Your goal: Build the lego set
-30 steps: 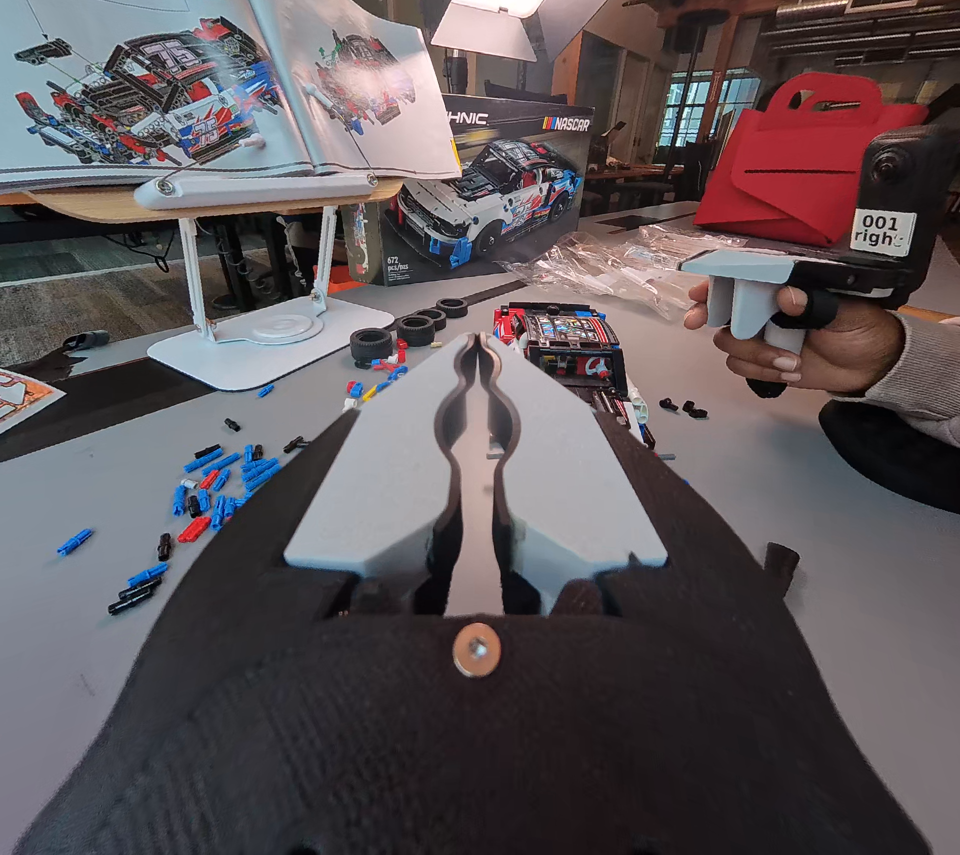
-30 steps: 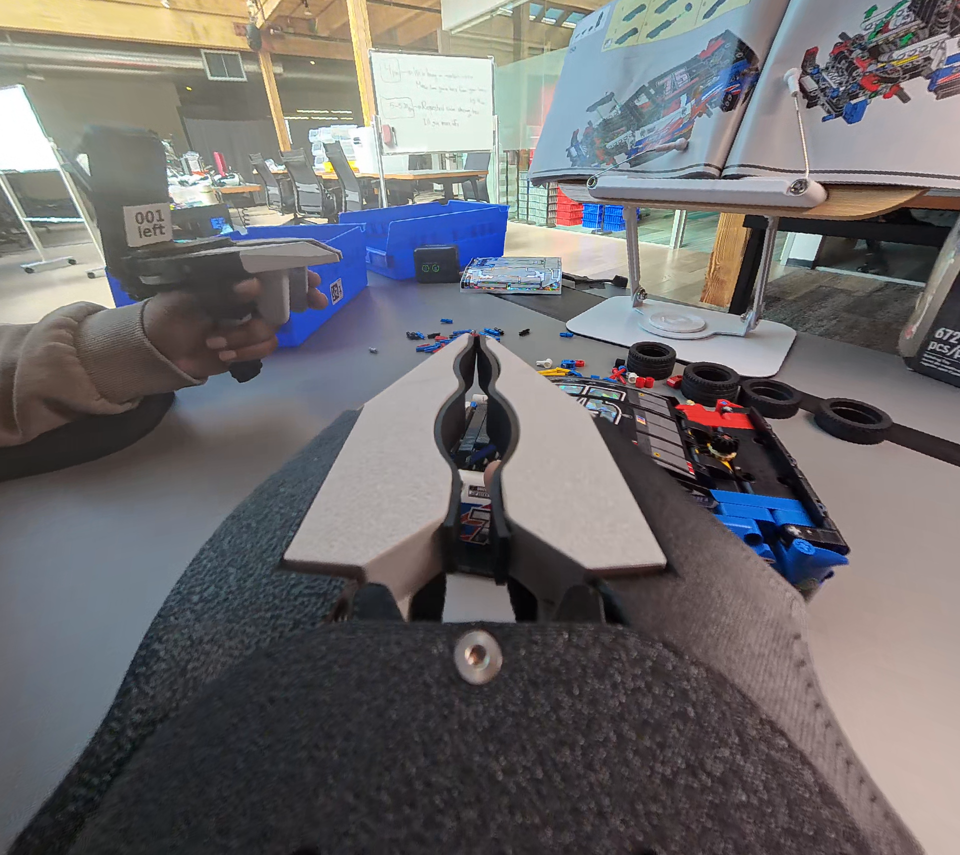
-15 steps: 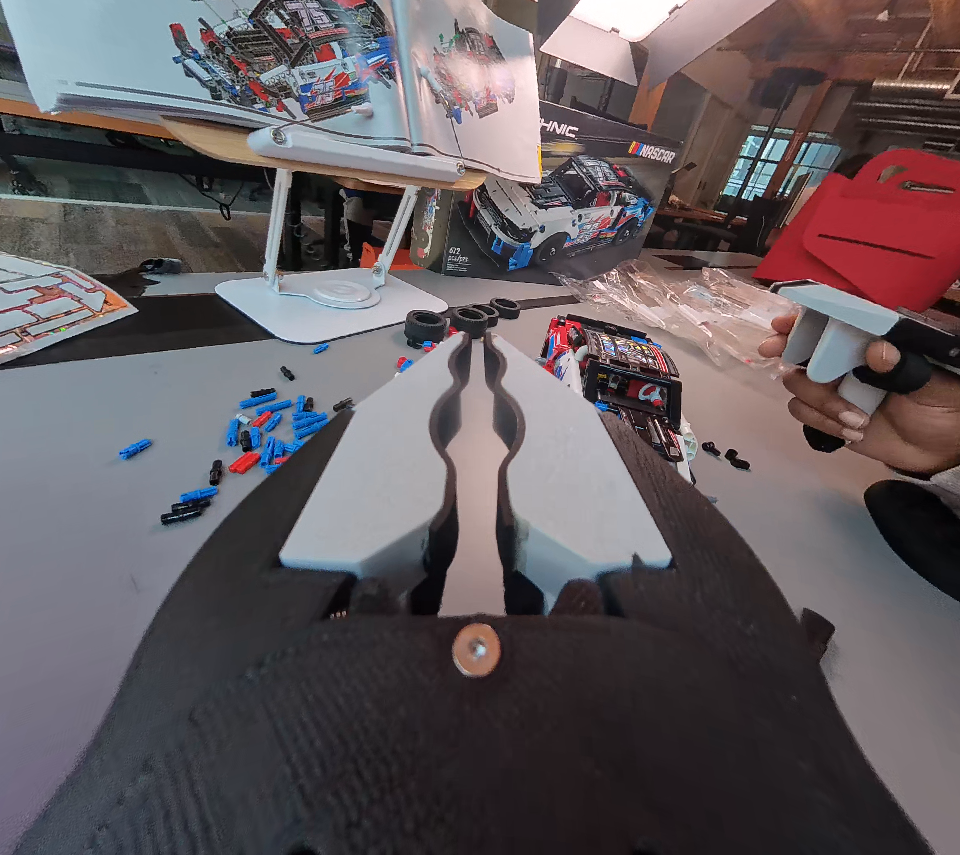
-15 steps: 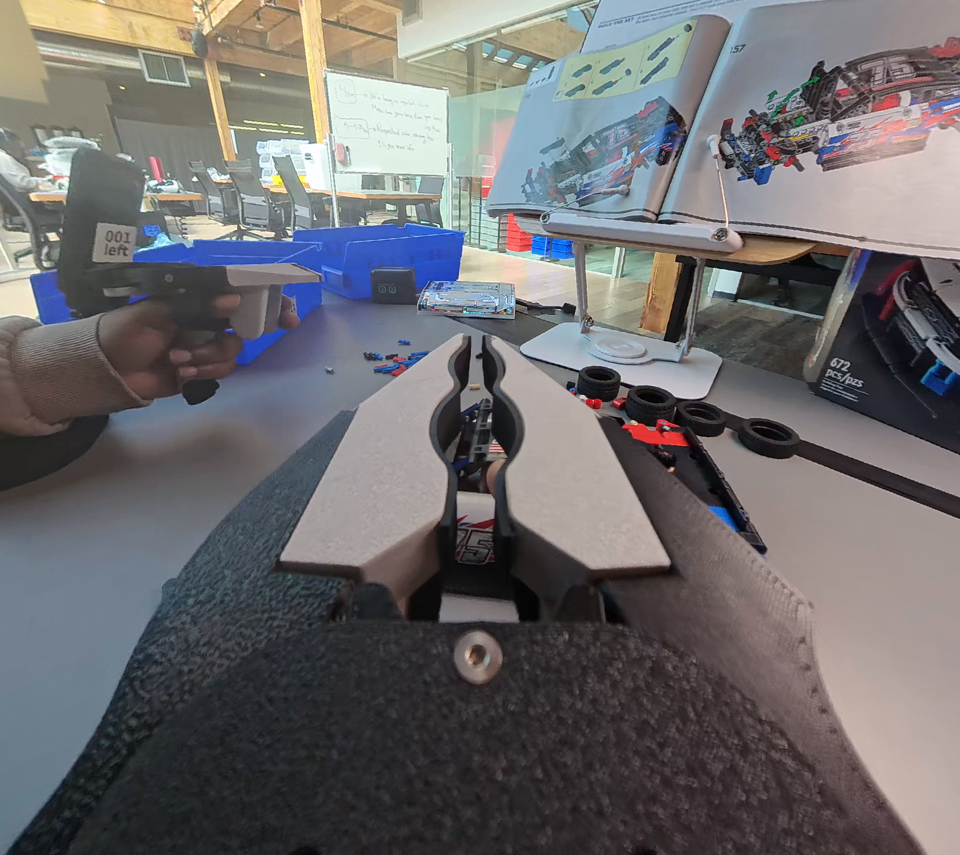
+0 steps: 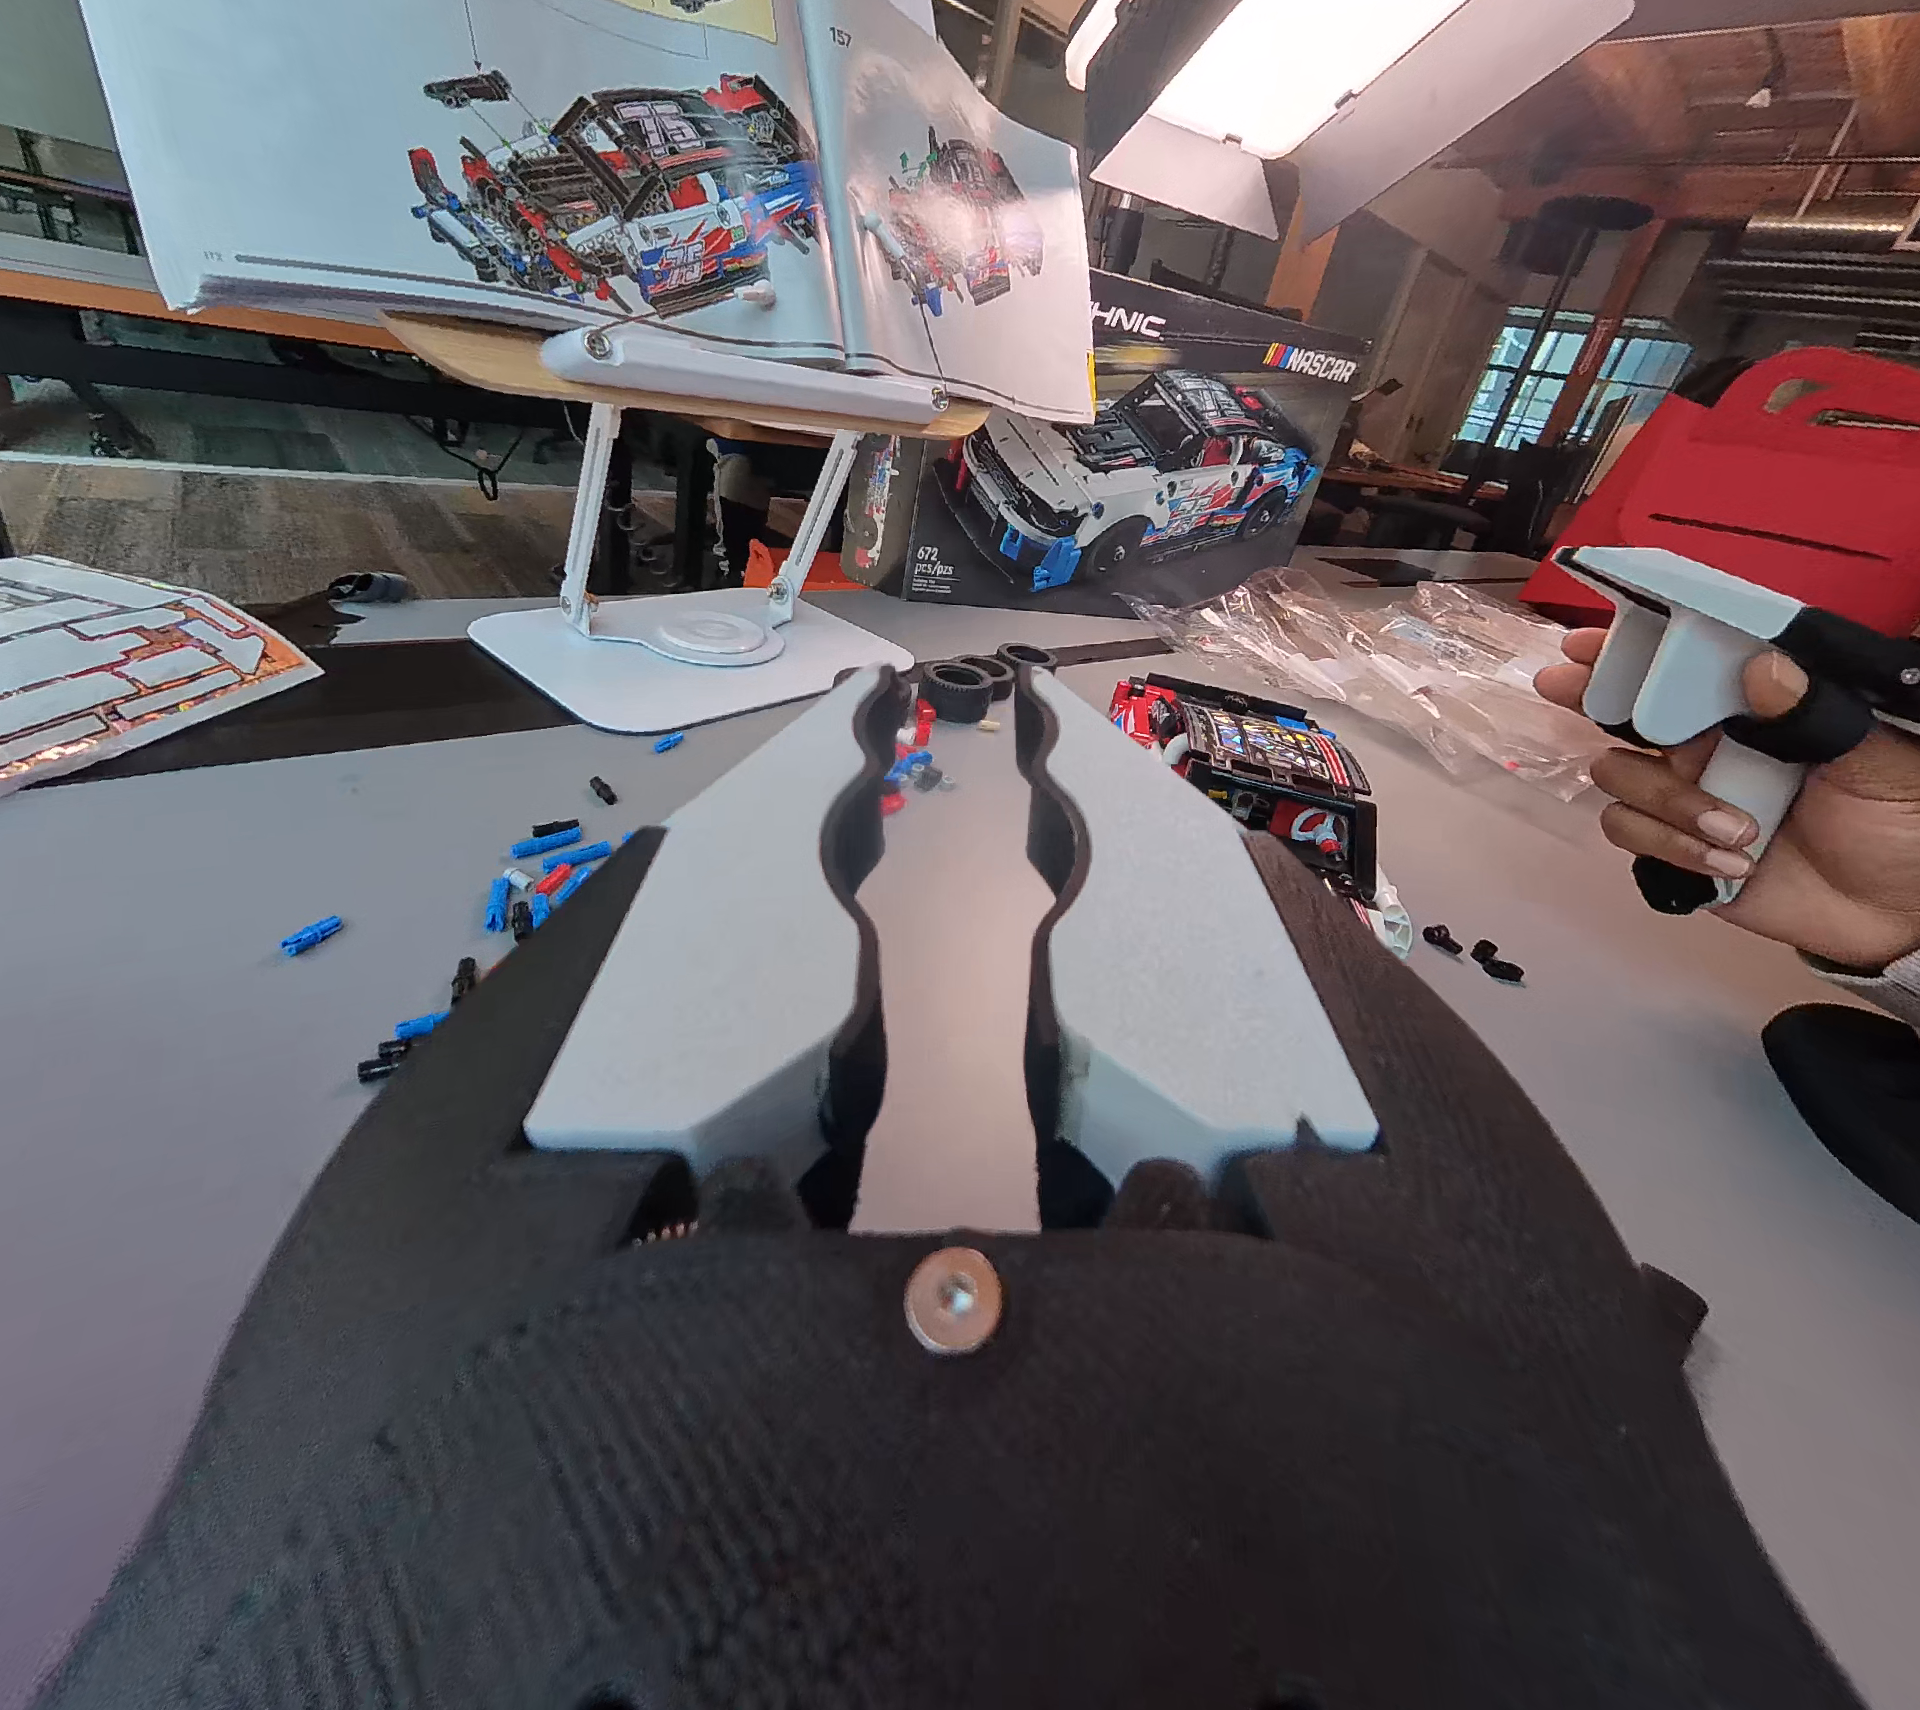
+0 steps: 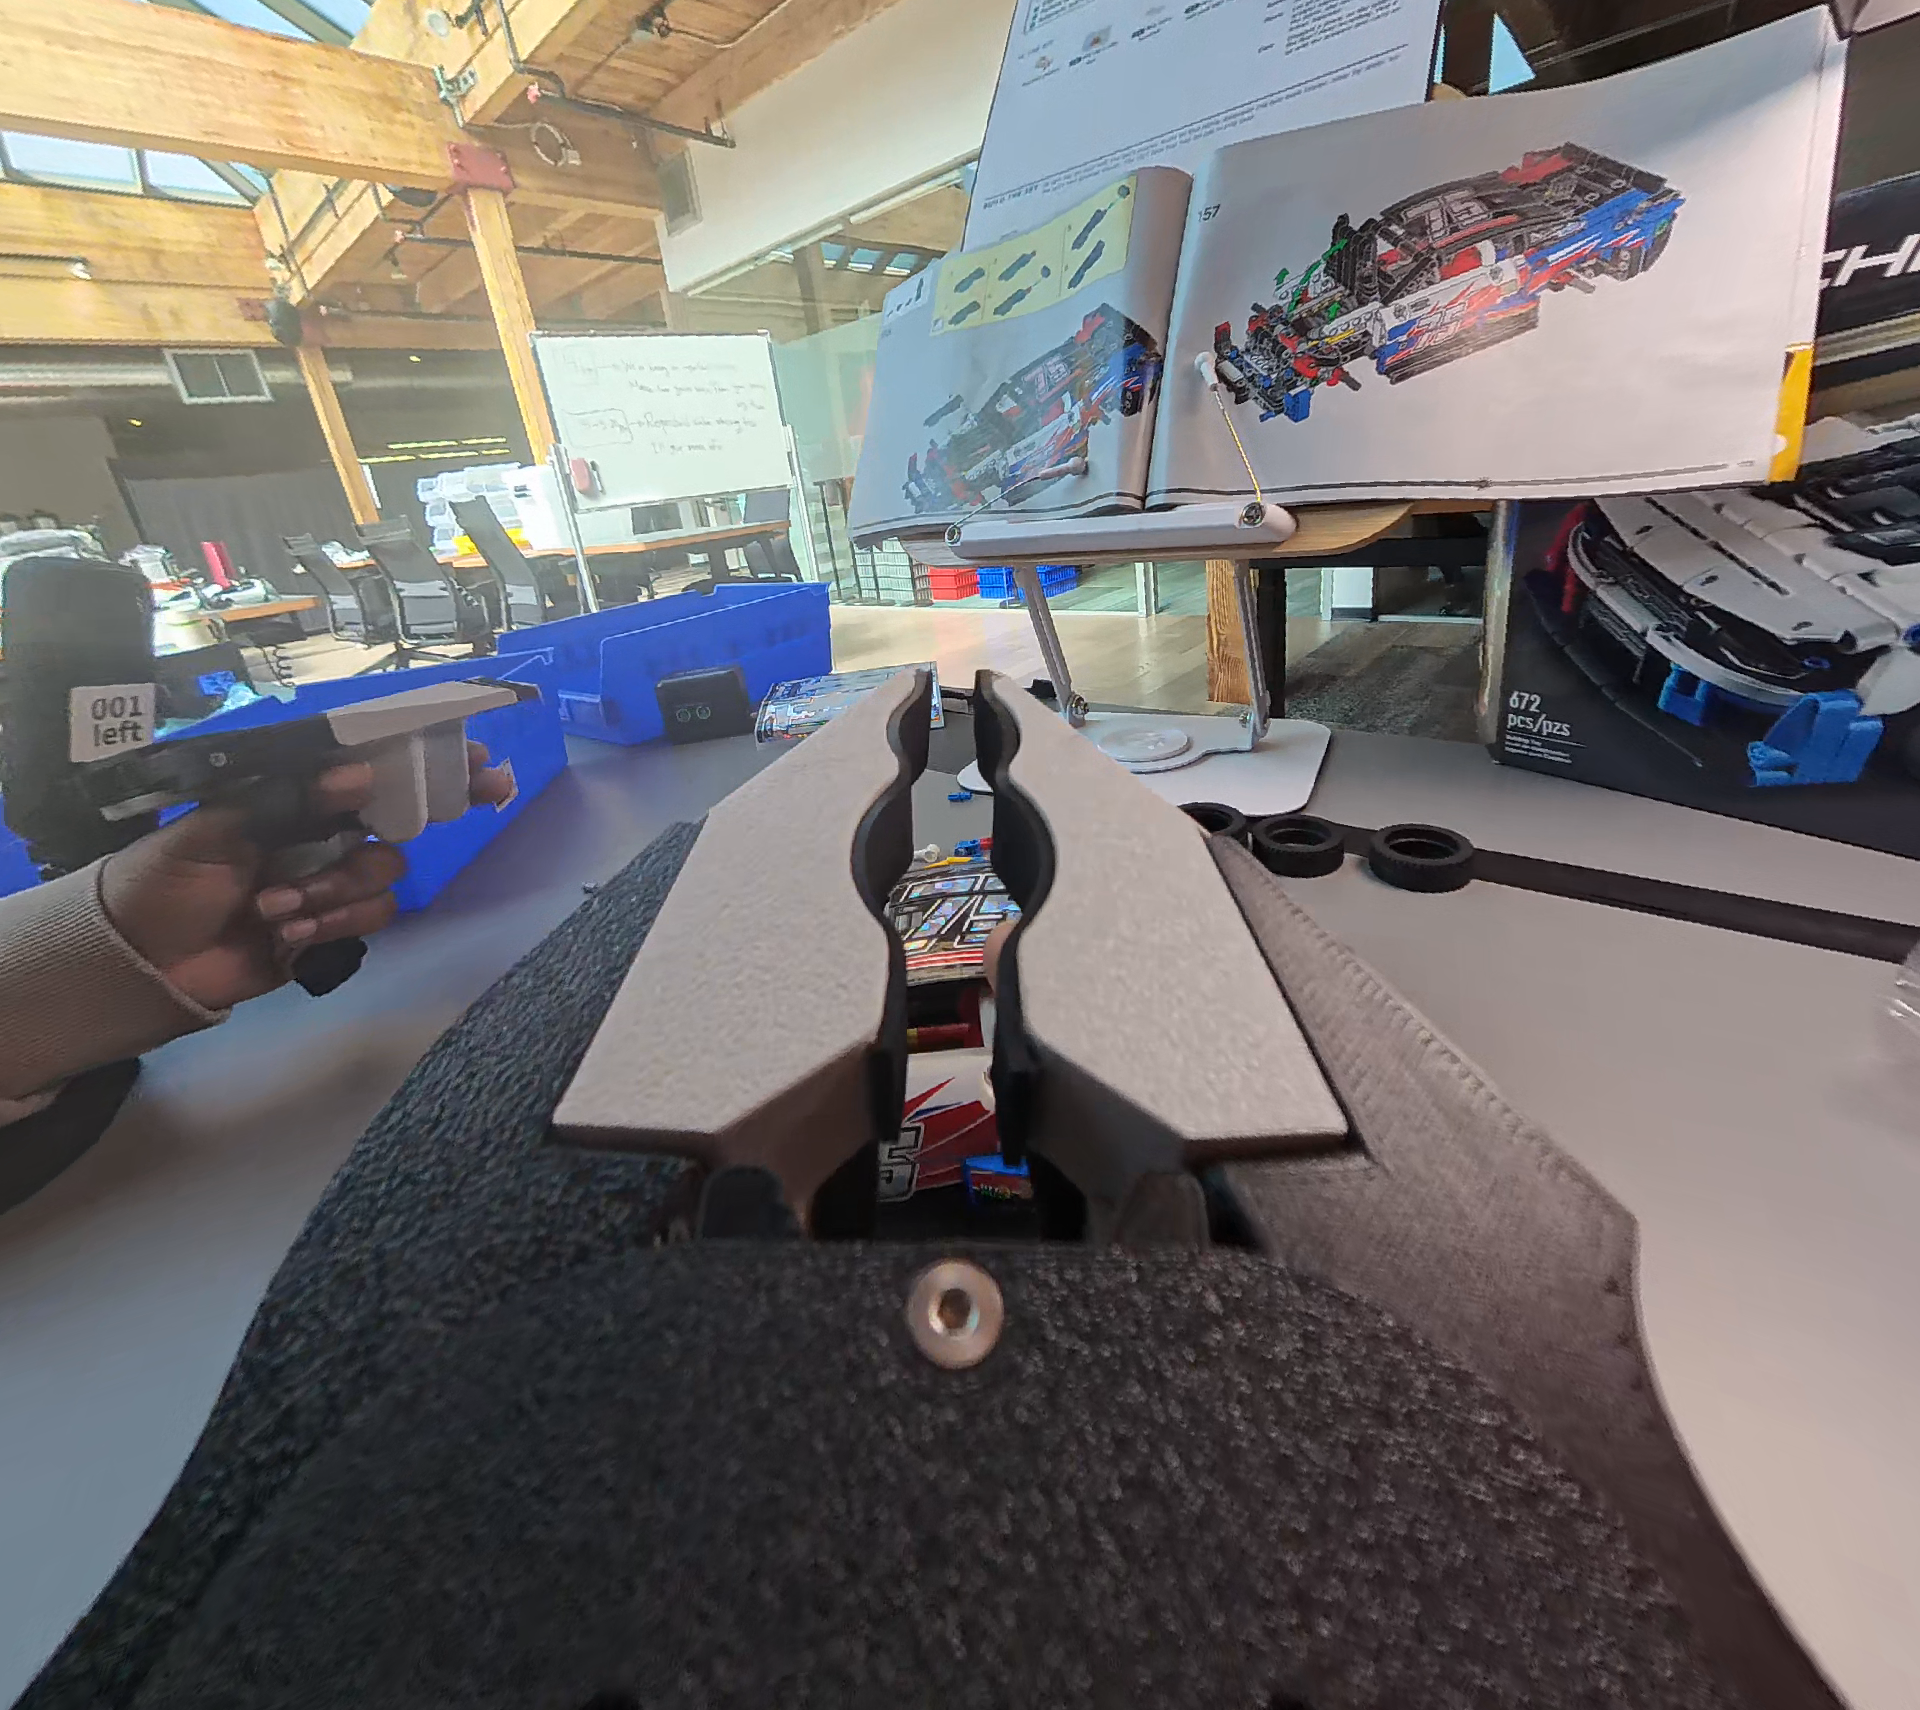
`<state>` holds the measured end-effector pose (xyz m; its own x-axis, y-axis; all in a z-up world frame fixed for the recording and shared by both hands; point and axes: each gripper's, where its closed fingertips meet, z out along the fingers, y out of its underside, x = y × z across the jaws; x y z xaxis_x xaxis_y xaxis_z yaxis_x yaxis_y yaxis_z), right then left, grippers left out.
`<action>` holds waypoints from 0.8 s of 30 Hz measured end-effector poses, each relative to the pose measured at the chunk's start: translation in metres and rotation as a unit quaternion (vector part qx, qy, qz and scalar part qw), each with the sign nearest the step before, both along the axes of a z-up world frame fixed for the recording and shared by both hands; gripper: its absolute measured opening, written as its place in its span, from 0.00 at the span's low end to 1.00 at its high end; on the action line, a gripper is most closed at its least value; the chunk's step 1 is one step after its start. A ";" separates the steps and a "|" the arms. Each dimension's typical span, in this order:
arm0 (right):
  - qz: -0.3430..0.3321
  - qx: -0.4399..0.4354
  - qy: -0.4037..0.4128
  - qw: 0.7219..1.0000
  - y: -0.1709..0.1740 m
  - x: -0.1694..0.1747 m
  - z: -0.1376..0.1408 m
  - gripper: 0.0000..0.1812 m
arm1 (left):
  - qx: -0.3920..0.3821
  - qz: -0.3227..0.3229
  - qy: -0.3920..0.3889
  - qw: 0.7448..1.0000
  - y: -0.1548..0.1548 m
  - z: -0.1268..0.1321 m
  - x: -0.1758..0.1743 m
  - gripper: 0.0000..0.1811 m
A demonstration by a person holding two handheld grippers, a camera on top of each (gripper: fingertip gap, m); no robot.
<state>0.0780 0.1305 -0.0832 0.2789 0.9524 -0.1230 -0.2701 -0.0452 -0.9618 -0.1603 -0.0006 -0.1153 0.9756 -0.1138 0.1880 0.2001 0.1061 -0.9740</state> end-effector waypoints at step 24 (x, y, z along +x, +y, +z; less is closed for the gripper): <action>0.026 -0.009 -0.033 0.999 -0.013 -0.016 -0.018 0.04 | -0.202 0.218 0.147 0.943 -0.137 0.079 -0.203 0.20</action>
